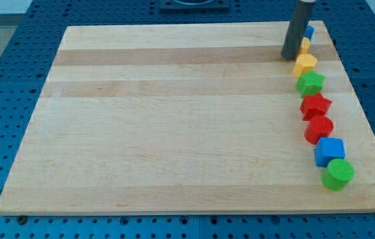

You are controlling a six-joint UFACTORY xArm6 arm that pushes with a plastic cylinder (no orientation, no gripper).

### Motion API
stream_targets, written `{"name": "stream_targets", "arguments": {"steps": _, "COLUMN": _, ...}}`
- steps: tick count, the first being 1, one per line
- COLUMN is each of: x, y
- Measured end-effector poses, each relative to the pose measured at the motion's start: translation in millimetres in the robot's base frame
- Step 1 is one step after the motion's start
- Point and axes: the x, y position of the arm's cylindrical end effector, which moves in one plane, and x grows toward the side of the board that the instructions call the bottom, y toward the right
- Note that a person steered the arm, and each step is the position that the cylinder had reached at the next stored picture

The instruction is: Move the blue triangle to the top of the yellow heart

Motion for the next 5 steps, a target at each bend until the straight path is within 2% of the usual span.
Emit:
{"name": "stream_targets", "arguments": {"steps": 3, "x": 0, "y": -1}}
{"name": "stream_targets", "arguments": {"steps": 5, "x": -10, "y": -65}}
